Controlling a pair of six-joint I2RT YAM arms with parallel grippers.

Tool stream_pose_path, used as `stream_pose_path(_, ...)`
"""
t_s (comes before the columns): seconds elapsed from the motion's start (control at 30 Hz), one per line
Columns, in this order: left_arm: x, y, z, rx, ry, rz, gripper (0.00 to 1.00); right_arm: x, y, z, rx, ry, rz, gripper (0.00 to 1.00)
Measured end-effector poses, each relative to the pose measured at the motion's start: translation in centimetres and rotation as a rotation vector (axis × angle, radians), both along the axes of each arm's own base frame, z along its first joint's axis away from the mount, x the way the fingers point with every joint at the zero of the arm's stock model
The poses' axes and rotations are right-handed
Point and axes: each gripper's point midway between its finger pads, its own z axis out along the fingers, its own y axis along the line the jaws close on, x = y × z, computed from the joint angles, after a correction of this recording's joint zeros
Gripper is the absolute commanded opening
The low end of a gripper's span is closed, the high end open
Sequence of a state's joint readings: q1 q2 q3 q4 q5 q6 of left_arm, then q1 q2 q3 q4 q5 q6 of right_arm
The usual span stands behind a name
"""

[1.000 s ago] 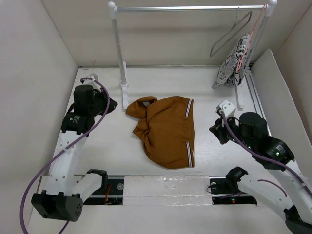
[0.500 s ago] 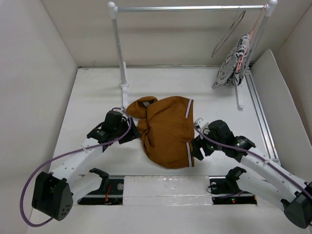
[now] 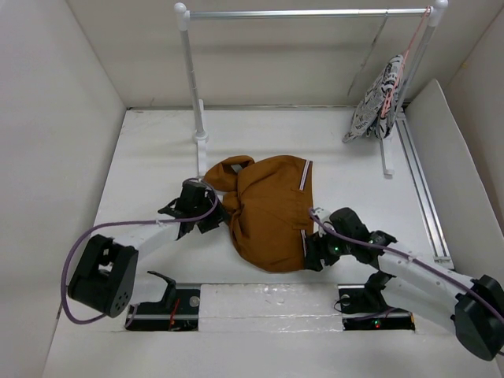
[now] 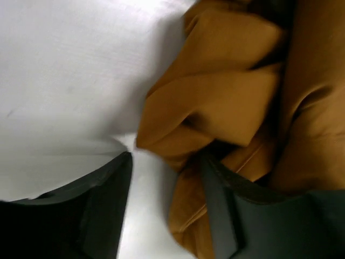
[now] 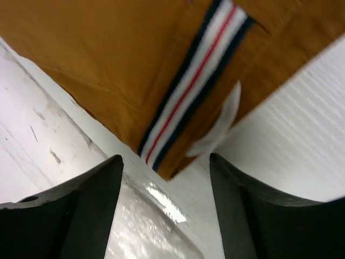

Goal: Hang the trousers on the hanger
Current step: Flatten out the trousers at the center of the board.

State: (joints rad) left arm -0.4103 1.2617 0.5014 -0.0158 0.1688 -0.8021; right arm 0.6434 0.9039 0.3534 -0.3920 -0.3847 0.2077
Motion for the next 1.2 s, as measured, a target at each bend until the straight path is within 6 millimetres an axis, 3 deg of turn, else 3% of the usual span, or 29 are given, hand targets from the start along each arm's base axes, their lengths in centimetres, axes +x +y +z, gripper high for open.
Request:
stream_pose_path(0.07,1.1,-0.5,-0.1,-0.013,-0.022,0.001,0.31,0.0,0.7,-0.1,0.032,0.004,0.009,0.55)
stream_pose_path(0.13,1.7,-0.9,-0.6,-0.020,-0.025,0.000,0.15,0.0,1.1,-0.3,0.048,0.009,0.015,0.18)
stream_pose_path(0.17,1.9,-1.0,-0.7,-0.024,-0.027,0.002,0.00,-0.1,1.2,-0.5,0.049,0.015,0.018,0.08)
stream_pose_path(0.2,2.1,-1.0,-0.7,-0.025,-0.028,0.005,0.00,-0.2,1.2,-0.6,0.050,0.020,0.019,0.00)
stream_pose_path(0.3,2.5,-0.8,-0.2,-0.011,-0.027,0.013,0.00,0.3,1.0,0.5,0.034,-0.002,0.010,0.00)
stream_pose_path(0.37,3.1,-0.5,1.7,0.009,-0.047,0.028,0.00,1.3,0.9,3.2,0.021,-0.063,-0.002,0.00)
stream_pose_path(0.4,3.6,-0.2,3.4,0.022,-0.081,0.043,0.00,2.2,0.9,5.5,0.023,-0.112,-0.016,0.00)
stream_pose_path(0.43,4.2,0.1,5.6,0.029,-0.127,0.056,0.00,3.4,1.1,8.6,0.040,-0.183,-0.030,0.00)
stream_pose_path(0.5,5.8,0.7,12.3,0.029,-0.272,0.093,0.00,5.6,0.6,14.2,0.036,-0.325,-0.070,0.00)
stream_pose_path(0.53,6.7,1.1,16.3,0.019,-0.365,0.117,0.00,7.1,1.3,20.2,0.123,-0.437,-0.095,0.00)
stream_pose_path(0.63,7.3,3.4,28.8,0.015,-0.605,0.206,0.00,9.5,-0.5,31.7,0.157,-0.671,-0.161,0.00)
stream_pose_path(0.7,7.1,4.9,37.3,-0.002,-0.767,0.264,0.00,10.7,-1.9,38.1,0.153,-0.798,-0.203,0.00)
stream_pose_path(0.8,5.0,7.2,49.0,-0.053,-0.995,0.346,0.00,11.5,-3.7,45.0,0.150,-0.939,-0.245,0.00)
stream_pose_path(0.83,4.0,7.9,51.5,-0.074,-1.055,0.365,0.07,11.5,-4.0,45.7,0.145,-0.961,-0.252,0.00)
stream_pose_path(0.87,3.3,8.3,52.5,-0.082,-1.088,0.374,0.14,11.4,-4.5,45.9,0.135,-0.976,-0.260,0.00)
stream_pose_path(0.93,1.9,9.1,51.6,-0.074,-1.093,0.381,0.20,11.0,-5.6,44.2,0.097,-0.961,-0.278,0.00)
stream_pose_path(1.0,1.2,9.7,48.2,-0.040,-1.046,0.390,0.20,10.8,-6.8,40.3,0.033,-0.904,-0.302,0.00)
stream_pose_path(1.03,1.3,9.8,47.3,-0.029,-1.030,0.391,0.06,10.5,-7.6,37.7,-0.008,-0.859,-0.320,0.00)
stream_pose_path(1.07,2.2,9.8,42.6,0.027,-0.936,0.393,0.01,10.1,-8.3,34.8,-0.055,-0.797,-0.327,0.00)
stream_pose_path(1.2,4.3,10.4,27.3,0.210,-0.610,0.403,0.00,9.2,-11.0,23.8,-0.210,-0.587,-0.376,0.00)
